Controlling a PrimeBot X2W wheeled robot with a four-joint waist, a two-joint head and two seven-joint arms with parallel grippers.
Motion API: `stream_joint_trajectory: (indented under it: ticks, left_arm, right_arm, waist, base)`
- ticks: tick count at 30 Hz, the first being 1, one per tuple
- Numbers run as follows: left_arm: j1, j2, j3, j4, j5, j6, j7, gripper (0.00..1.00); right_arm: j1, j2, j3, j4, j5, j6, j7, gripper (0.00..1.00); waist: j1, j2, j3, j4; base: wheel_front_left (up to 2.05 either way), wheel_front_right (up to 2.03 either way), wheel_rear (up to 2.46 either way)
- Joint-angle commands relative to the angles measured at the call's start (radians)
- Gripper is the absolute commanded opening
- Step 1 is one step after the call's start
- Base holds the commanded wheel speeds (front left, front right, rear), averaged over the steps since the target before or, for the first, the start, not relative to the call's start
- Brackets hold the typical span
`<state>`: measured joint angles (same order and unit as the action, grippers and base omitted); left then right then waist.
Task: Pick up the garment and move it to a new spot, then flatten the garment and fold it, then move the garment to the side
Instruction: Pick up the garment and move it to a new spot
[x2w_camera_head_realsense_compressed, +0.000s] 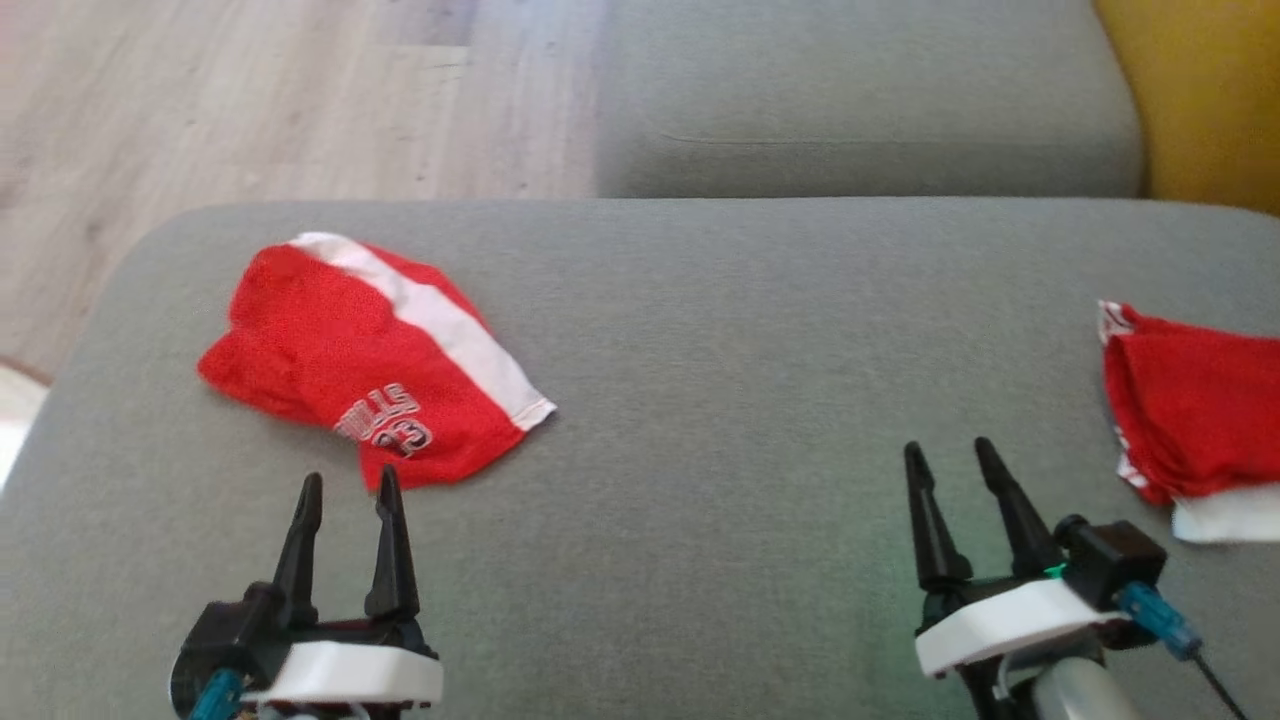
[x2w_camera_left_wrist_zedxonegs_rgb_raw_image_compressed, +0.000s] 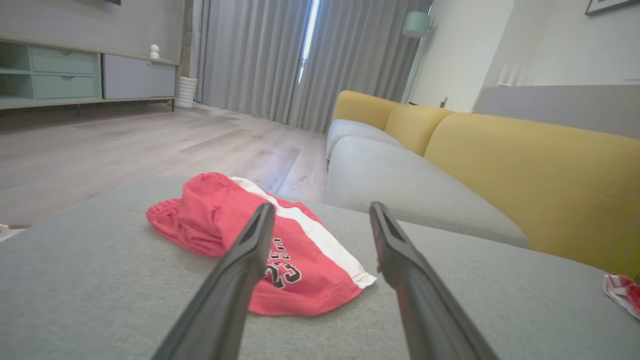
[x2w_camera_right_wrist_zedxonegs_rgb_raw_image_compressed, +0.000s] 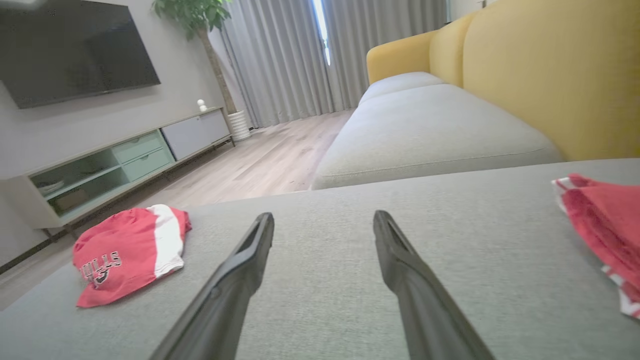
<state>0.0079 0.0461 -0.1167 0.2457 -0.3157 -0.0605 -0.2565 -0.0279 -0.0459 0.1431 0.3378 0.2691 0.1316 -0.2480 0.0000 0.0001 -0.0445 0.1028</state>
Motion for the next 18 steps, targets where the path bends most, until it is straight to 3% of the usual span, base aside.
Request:
stream_joint_trajectory:
  ticks: [1,11,18]
  left_arm:
    - [-0.034,0.004,0.042,-0.029,0.011,0.008,-0.005,1.00]
    - [-0.023,0.004,0.080,-0.023,0.037,0.002,-0.005,1.00]
    - [-0.016,0.004,0.102,-0.025,0.046,-0.005,-0.005,1.00]
  right_arm:
    - [-0.024,-0.004,0.039,-0.023,0.008,-0.001,-0.013,1.00]
    - [-0.018,-0.004,0.117,-0.012,0.053,-0.001,-0.014,1.00]
    - [-0.017,-0.004,0.147,-0.006,0.070,-0.001,-0.014,1.00]
  waist:
    - [0.0000,-0.0001,-0.008,0.047]
    - [0.0000,-0.0001,-0.026,0.183]
    - [0.0000,-0.0001,-0.029,0.227]
  base:
    - [0.00,0.00,0.00]
    - [0.00,0.00,0.00]
    - [0.00,0.00,0.00]
